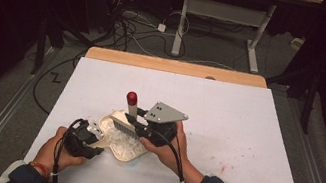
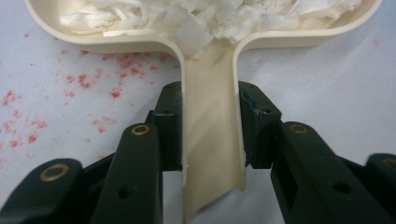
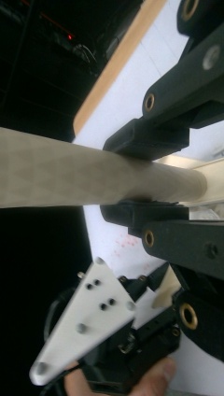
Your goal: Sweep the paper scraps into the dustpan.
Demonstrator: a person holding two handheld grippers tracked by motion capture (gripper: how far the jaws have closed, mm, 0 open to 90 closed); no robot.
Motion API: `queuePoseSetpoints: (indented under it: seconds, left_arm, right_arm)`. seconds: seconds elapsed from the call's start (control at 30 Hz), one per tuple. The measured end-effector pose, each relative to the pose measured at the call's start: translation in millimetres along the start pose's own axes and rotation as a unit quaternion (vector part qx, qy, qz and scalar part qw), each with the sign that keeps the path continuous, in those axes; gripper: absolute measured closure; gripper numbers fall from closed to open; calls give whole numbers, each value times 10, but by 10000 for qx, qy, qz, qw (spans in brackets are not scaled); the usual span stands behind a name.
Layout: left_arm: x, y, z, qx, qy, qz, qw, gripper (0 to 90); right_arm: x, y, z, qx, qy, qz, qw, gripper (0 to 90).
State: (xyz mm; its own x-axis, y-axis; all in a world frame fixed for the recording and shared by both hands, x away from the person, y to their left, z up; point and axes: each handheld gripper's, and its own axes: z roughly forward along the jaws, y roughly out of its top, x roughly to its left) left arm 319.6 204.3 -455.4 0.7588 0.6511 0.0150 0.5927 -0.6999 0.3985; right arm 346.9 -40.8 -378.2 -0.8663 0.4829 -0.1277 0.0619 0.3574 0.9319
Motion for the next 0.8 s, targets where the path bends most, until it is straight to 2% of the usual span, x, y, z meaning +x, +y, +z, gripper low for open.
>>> queuePoseSetpoints:
  seconds: [0.2,0.33,0.53,0.63,0.73,0.8]
  left_arm:
    - [-5,-7,6,18,-43,43,10000,630]
    - [-5,-8,6,14,-40,48,10000,630]
    - [-12,-9,6,6,-19,45,10000,630]
    - [-11,-8,7,13,-24,37,10000,630]
    - [-10,-7,8,18,-24,20,10000,631]
    - [-17,-6,8,18,-4,22,10000,631]
  right_arm:
    - [-153,59,-191,-156,124,179,9996,708]
    - [-245,51,-351,-153,80,274,9995,708]
    - [-318,-2,-621,-40,-32,184,9998,708]
    - [-378,-72,-788,49,-3,182,9998,708]
    - [-424,-146,-958,152,-138,143,9997,708]
    - [-452,-195,-1087,130,-222,141,9996,708]
